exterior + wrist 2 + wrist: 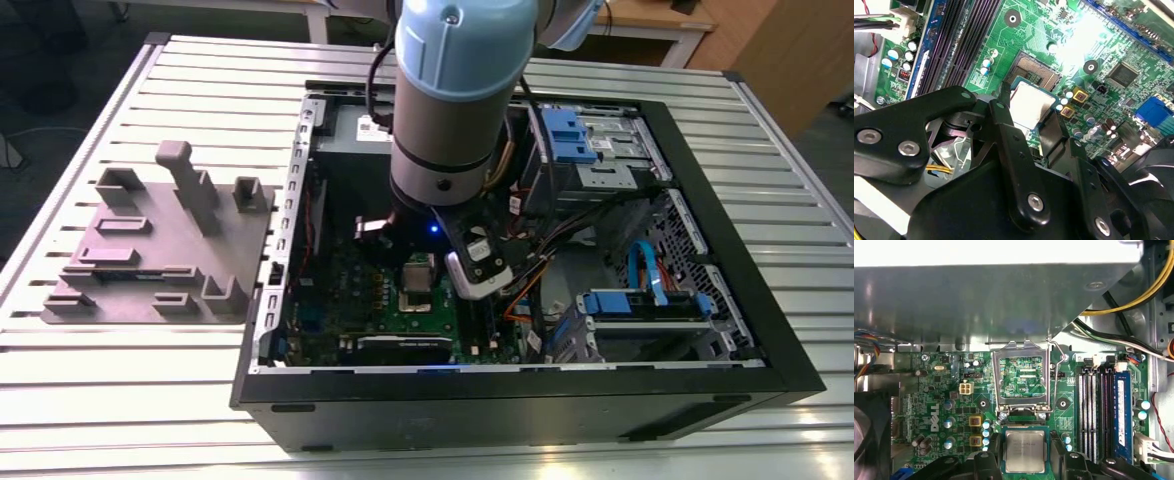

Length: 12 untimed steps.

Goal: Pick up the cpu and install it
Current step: 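Place the cpu into insertion slot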

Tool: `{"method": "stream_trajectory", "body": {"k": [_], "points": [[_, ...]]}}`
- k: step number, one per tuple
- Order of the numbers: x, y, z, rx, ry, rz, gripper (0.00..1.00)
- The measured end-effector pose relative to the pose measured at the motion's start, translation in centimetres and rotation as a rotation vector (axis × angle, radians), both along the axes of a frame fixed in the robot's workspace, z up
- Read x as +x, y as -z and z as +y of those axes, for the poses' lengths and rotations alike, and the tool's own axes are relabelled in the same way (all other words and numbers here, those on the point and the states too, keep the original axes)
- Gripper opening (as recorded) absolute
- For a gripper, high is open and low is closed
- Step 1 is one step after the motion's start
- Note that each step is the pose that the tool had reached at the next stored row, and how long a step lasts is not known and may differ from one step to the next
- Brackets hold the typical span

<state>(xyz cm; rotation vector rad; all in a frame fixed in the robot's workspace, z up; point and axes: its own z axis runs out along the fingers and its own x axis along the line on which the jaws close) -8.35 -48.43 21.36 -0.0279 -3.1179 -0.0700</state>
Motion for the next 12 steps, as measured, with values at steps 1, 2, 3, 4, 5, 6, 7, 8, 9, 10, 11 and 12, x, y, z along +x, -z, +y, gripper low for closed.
{"method": "stream_trajectory", "body": {"k": [1,2,3,4,5,6,7,8,9,10,11,12], "points": [[0.00,0.01,0.00,-0.0001,-0.005,0.0001,0.47],[0.00,0.02,0.00,-0.0002,-0.008,0.0001,0.47],[0.00,0.04,0.00,-0.0002,-0.009,0.0001,0.47],[0.00,0.05,-0.01,-0.0002,-0.009,0.0002,0.47],[0.00,0.07,-0.01,-0.0002,-0.009,0.0001,0.47],[0.00,0.09,-0.02,-0.0001,-0.009,0.0001,0.47],[0.00,0.13,-0.03,-0.0001,-0.008,0.0001,0.47],[0.01,0.15,-0.04,-0.0003,-0.008,0.0001,0.47],[0.01,0.18,-0.06,-0.0001,-0.008,0.0000,0.47],[0.01,0.19,-0.09,-0.0002,-0.008,0.0001,0.47],[0.00,0.21,-0.11,-0.0001,-0.008,0.0000,0.47],[0.01,0.22,-0.12,-0.0001,-0.008,0.0000,0.47]]}}
